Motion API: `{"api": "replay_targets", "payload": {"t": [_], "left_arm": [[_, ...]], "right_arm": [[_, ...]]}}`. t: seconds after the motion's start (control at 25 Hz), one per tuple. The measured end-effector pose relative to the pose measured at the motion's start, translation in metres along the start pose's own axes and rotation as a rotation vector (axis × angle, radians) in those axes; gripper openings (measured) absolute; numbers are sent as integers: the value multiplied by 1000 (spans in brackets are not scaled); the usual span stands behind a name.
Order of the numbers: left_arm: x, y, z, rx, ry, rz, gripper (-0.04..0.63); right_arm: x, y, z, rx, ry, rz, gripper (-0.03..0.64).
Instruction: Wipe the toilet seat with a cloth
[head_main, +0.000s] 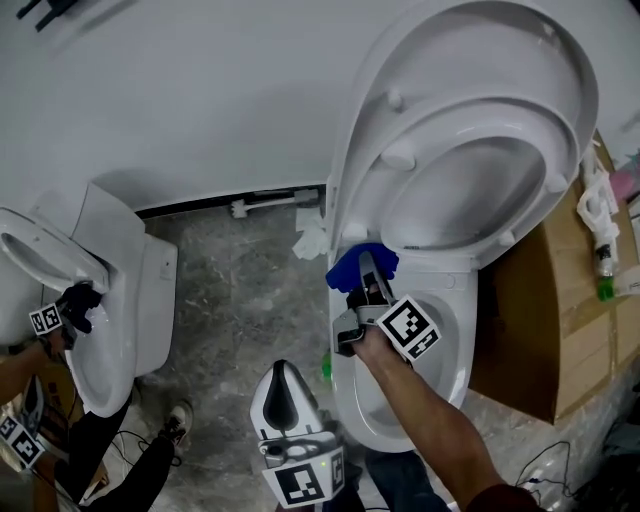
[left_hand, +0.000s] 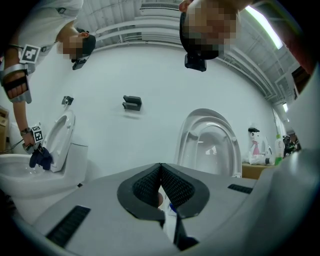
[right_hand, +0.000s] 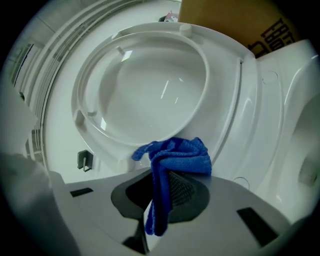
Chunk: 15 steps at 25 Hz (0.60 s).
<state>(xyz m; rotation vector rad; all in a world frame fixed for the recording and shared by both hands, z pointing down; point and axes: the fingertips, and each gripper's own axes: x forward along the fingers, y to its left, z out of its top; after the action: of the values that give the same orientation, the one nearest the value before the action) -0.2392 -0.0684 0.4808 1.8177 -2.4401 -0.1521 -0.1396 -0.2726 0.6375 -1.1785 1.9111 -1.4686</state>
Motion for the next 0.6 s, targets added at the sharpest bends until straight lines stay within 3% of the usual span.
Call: {"api": "replay_targets", "payload": {"t": [0.16,0.6], "left_arm": [[-3,-1,13,-4,-3,-9,15],[-10,-5,63,-4,-28,-22,15]], "right_arm": [[-5,27,4,77,-24,34,55],[-25,84,19,156,-30,62,55]]}}
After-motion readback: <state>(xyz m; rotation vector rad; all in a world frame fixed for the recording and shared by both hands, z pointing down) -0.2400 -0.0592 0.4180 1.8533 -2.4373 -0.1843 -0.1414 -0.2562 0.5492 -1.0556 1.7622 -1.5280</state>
